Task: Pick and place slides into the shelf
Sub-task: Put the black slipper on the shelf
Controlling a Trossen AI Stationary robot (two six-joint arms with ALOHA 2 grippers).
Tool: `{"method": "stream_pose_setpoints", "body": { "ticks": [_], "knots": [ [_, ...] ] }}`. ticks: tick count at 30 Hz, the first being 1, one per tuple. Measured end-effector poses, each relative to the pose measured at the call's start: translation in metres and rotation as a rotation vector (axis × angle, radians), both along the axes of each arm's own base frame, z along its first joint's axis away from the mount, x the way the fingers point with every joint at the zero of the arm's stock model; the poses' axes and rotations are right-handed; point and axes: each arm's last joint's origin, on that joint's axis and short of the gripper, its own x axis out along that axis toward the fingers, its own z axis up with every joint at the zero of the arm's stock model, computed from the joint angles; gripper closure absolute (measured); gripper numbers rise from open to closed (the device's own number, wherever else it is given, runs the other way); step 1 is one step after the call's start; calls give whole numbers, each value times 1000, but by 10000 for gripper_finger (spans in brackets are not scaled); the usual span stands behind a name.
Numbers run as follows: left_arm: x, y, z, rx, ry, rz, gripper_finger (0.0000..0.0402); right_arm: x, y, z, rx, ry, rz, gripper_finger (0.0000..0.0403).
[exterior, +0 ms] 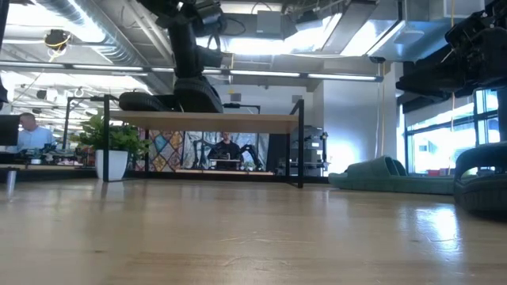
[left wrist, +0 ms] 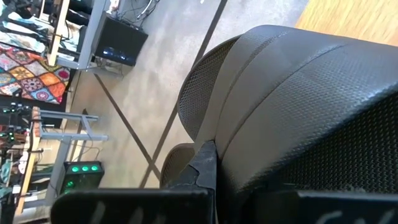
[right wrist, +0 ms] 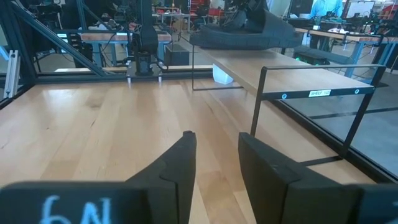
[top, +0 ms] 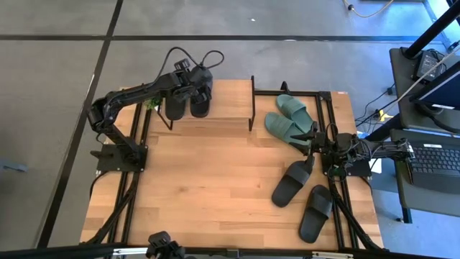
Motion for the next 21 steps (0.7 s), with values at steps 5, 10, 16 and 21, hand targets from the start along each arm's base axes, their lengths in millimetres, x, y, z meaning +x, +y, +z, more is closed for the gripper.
{"method": "stream_pose_setpoints", "body": {
  "ticks": [5,10,16,21],
  "knots": [
    [-1,0,-3,7,16,19,399,0,0,-1,0,6,0,281],
    [-2,1,-14,-1,30,23,399,0,0,-1,-1,9,0,281],
    [-3,1,-25,4,45,15,399,0,0,-1,0,10,0,281],
    [-4,1,-27,17,61,28,399,0,0,-1,2,10,0,281]
  ]
}}
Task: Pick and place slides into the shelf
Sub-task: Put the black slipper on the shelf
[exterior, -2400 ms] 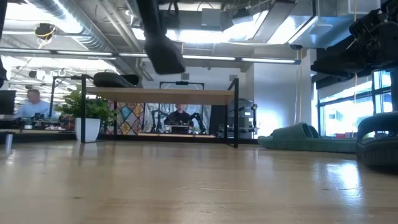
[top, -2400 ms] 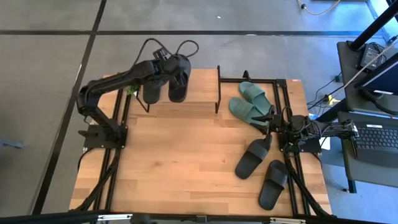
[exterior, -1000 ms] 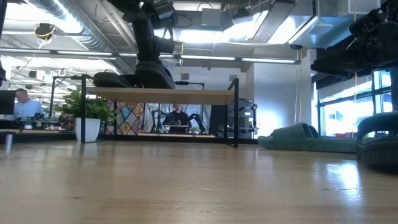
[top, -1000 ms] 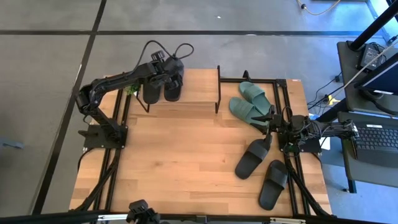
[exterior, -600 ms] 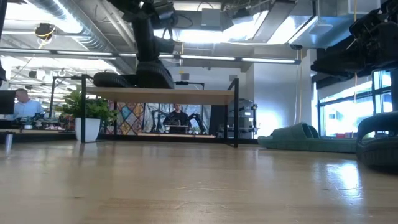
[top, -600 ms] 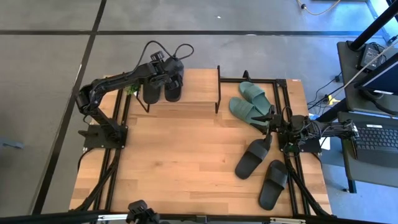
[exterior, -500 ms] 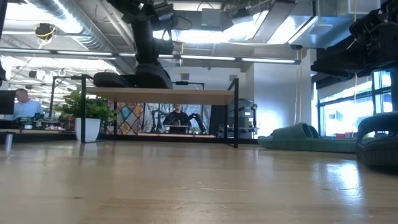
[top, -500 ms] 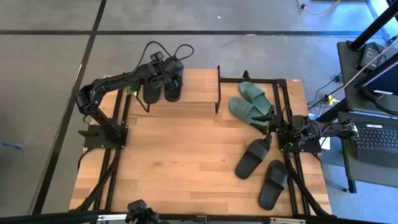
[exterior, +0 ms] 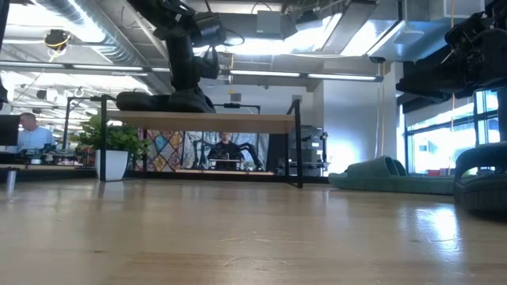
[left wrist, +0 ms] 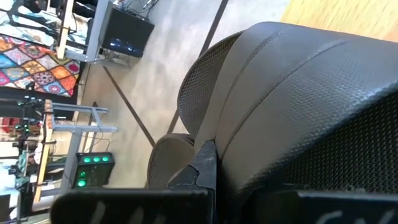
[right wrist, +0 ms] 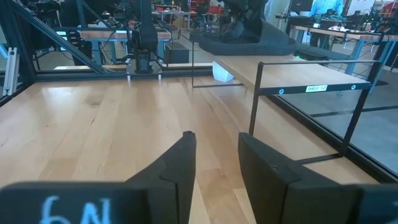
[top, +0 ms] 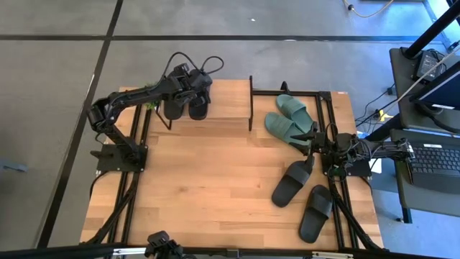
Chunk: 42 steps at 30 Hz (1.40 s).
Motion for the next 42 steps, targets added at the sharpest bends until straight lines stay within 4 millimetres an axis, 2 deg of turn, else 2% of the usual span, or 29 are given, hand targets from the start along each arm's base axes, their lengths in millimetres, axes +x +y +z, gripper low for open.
{"method": "stream_pose_setpoints", "body": {
  "ticks": [4,14,24,34,42],
  "knots": [
    [0,0,0,1,1,2,396,0,0,0,0,0,0,281],
    [-1,0,0,-1,10,0,328,0,0,0,0,0,0,281],
    [0,0,-1,-7,7,-6,310,0,0,0,0,-1,0,281],
    [0,0,-2,-25,-5,-20,215,0,0,0,1,-1,0,281],
    [0,0,-1,-15,24,-26,198,0,0,0,1,-1,0,281]
  ]
}}
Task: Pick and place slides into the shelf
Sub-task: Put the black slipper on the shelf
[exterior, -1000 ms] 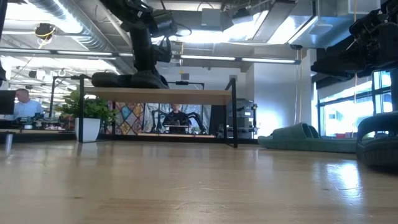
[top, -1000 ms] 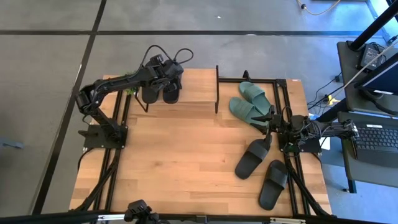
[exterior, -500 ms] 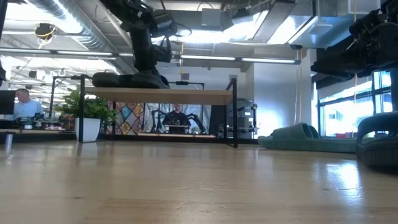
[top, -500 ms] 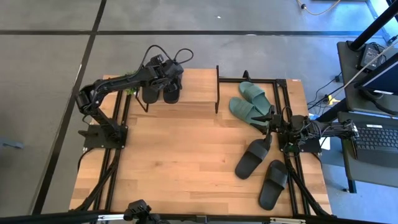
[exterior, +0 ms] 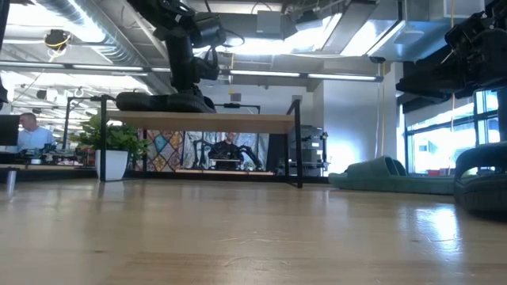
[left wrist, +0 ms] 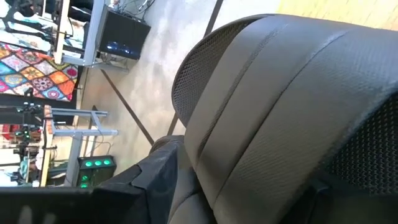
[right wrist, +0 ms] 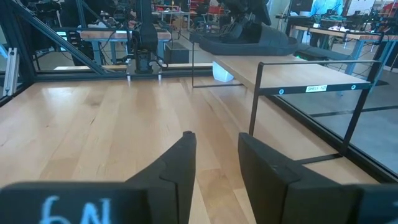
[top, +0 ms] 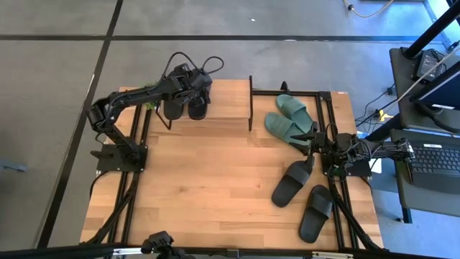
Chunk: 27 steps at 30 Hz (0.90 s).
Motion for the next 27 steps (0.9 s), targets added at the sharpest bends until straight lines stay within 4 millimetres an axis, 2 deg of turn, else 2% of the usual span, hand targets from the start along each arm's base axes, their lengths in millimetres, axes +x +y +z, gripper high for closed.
{"method": "stream_pose_setpoints", "body": {
  "ticks": [9,18,27],
  "knots": [
    [2,0,0,-60,-48,-43,197,0,0,0,0,-1,0,281],
    [-2,4,19,-186,-168,-35,197,0,0,0,0,-1,0,281],
    [-8,2,32,-248,-160,-6,197,0,0,0,-1,-1,0,281]
  ]
}}
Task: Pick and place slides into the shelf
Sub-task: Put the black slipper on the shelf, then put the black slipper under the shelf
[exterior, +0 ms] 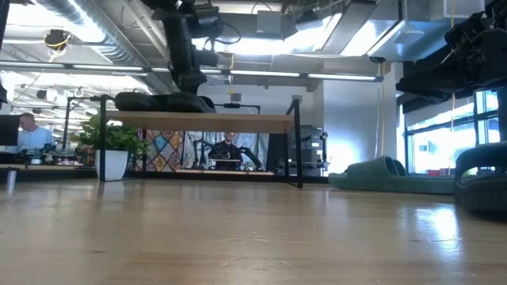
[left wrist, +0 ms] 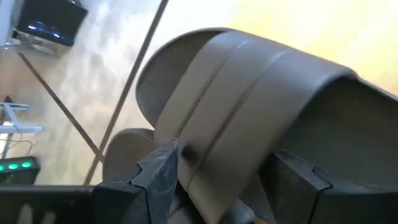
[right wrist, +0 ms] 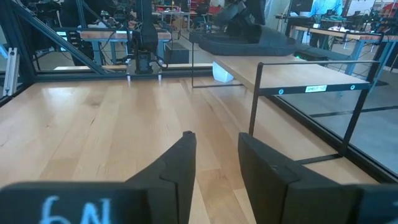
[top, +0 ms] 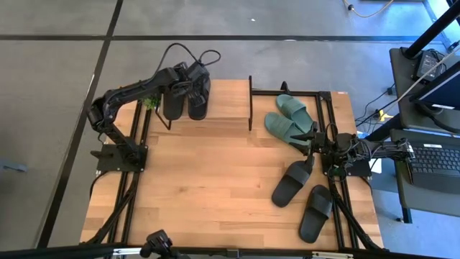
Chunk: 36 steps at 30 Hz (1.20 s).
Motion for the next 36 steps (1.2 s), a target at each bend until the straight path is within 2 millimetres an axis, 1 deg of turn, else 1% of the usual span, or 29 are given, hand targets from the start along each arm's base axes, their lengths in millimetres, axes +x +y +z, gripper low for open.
{"method": "stream_pose_setpoints", "body": {
  "ticks": [6,11,15,19,22,26,28,33,36],
  "knots": [
    [0,-2,10,-38,-34,-10,197,0,0,0,-1,0,0,281],
    [-2,-4,25,-64,-48,-3,198,0,0,0,1,0,0,281],
    [-7,-10,42,-152,-84,-17,198,0,0,0,1,0,0,281],
    [-14,-20,65,-296,-123,-60,198,0,0,0,1,0,0,281],
    [-19,-29,83,-340,-163,-101,198,0,0,0,1,0,0,281],
    [-20,-52,105,-255,-249,-203,198,0,0,0,1,0,0,281],
    [-21,-67,118,-195,-298,-258,198,0,0,0,1,0,0,281],
    [-36,-113,153,-71,-474,-415,198,0,0,0,2,-1,0,281],
    [-46,-141,163,-10,-554,-490,198,0,0,0,3,-1,0,281]
  ]
}}
